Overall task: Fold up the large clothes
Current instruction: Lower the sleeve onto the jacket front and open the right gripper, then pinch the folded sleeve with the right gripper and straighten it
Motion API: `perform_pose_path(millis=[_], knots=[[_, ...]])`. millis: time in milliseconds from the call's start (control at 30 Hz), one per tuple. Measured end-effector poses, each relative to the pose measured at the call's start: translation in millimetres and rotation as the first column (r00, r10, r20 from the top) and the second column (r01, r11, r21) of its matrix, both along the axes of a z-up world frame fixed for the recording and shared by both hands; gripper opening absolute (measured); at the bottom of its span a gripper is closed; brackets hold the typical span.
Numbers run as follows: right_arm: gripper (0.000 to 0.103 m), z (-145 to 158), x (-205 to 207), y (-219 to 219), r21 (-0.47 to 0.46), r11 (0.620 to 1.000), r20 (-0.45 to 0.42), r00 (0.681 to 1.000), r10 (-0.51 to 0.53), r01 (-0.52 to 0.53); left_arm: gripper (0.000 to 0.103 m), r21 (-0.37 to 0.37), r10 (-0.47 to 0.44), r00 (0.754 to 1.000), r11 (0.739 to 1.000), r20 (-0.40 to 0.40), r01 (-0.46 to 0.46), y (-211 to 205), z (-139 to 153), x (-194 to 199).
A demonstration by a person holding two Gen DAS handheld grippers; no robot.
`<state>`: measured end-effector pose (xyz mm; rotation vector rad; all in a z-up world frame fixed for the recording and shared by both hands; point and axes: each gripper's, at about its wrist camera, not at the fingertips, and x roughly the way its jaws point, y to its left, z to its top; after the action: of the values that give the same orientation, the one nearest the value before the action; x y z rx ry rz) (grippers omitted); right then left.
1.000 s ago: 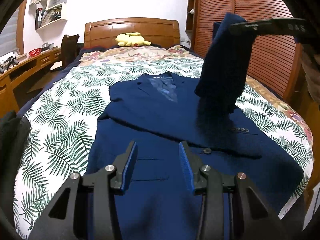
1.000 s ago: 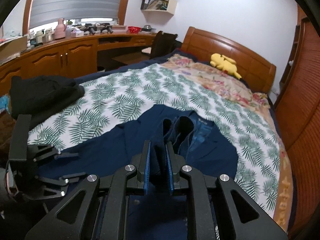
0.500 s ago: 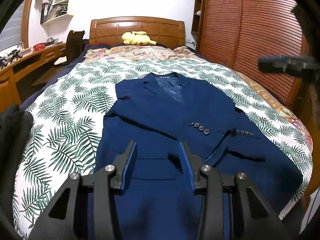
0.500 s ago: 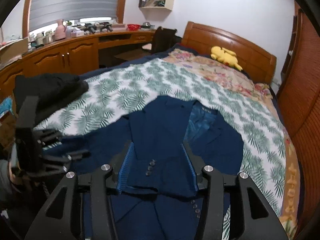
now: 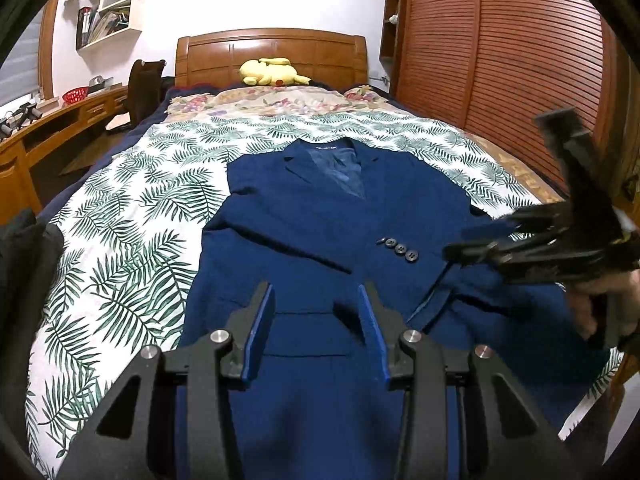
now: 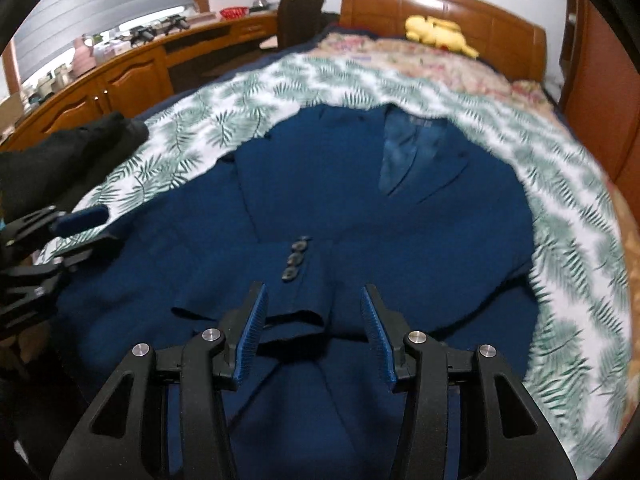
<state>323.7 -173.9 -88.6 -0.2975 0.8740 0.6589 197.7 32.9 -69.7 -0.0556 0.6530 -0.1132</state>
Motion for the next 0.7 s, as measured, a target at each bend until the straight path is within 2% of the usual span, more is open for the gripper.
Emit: perform_pose_path(millis=[100, 200, 233, 267, 500, 700], knots=[[0.048, -17, 3, 10, -0.033, 0.999, -0.017, 1.000, 0.001, -0.001, 0.041, 0.001, -0.003, 1.000, 1.000, -0.003, 0.003, 1, -1, 0], [0.026, -27, 3, 13, -0.051, 0.999, -0.037, 0.999, 0.013, -0.015, 0.041, 0.001, -0.005, 1.000, 1.000, -0.004, 0.005, 1, -1, 0], [0.011, -27, 2, 12, -0.046, 0.999, -0.041, 0.999, 0.026, -0.028, 0.041, 0.000, -0.005, 1.000, 1.000, -0.001, 0.005, 1, -1, 0], [0.009, -25, -2, 10, -0.037, 0.998, -0.032, 0.999, 0.044, -0.045, 0.041, 0.002, -0.005, 1.000, 1.000, 0.000, 0.005, 1, -1, -1], [0.006, 6, -48, -8, 0.066, 0.995, 0.024, 0.997, 0.078, -0.079, 0.041, -0.008, -0.010, 1.000, 1.000, 0.011, 0.010, 4, 1, -4], [0.006, 10, -96, -31, 0.109, 0.992, 0.013, 0.998, 0.069, -0.070, 0.041, 0.002, -0.017, 1.000, 1.000, 0.011, 0.017, 2, 1, -6]])
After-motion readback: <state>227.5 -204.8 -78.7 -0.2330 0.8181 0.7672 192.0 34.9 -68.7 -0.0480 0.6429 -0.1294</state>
